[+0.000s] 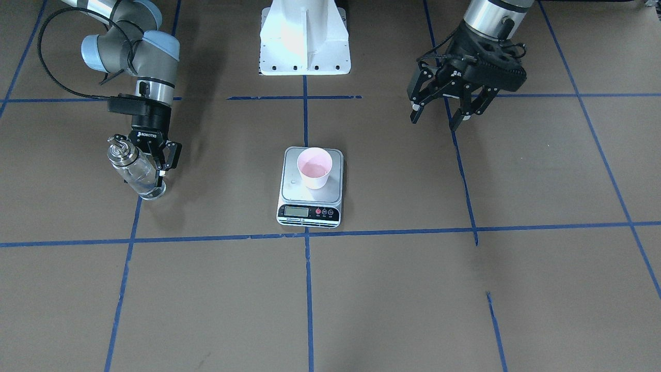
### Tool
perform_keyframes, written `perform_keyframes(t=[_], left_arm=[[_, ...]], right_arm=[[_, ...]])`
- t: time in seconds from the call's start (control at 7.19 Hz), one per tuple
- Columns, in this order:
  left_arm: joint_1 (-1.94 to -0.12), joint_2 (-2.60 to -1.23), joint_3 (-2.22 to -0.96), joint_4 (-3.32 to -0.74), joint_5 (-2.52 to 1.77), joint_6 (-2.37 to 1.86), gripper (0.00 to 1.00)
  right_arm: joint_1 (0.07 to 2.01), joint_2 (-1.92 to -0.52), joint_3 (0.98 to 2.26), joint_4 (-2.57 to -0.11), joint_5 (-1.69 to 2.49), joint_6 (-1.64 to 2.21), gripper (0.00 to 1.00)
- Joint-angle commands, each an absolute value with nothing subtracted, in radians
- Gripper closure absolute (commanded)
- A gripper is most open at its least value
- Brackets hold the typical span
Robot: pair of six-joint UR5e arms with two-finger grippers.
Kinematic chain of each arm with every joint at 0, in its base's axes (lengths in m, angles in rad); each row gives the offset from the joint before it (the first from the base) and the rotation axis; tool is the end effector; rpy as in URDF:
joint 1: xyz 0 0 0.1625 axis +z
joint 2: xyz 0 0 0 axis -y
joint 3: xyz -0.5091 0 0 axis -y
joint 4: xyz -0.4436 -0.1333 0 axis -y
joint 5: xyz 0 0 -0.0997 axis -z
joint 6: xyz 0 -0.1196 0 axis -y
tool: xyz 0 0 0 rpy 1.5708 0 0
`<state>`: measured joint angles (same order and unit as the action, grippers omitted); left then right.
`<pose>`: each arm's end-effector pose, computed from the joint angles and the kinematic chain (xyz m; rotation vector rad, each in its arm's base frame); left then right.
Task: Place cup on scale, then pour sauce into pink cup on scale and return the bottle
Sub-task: 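Turn the bottle upright and carry it back with the right gripper, then lower the bottle to its original spot and open the right gripper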
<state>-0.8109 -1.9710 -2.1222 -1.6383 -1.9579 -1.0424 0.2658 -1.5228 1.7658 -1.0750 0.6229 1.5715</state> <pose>0.3510 -0.4974 0.2433 0.3471 1.0060 -0.0581 -0.4949 -0.3736 0.5487 0.9958 -0.5623 0.5867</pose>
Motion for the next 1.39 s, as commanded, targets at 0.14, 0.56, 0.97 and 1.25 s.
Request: perform_keyframes(t=[0.14,0.56,0.97,1.25], left_arm=[[-0.810,-1.970,-2.125,-1.638,-1.957,-1.043,0.19],[-0.810,-1.970,-2.125,-1.638,-1.959,-1.043,0.19],[-0.810,-1.968,-2.125,-1.638,-1.957,-1.043,0.19],[-0.810,-1.968,-2.123,-1.638,-1.957,-1.043,0.19]], right_arm=[[0.246,-1.536,1.767,-1.074,0.626,1.609,1.00],[0.227,-1.572,1.772,-1.074,0.626,1.618,1.00],[0.218,-1.577,1.779,-1.074,0.629,1.618,1.00],[0.215,-1.578,1.793,-1.074,0.629,1.618,1.00]])
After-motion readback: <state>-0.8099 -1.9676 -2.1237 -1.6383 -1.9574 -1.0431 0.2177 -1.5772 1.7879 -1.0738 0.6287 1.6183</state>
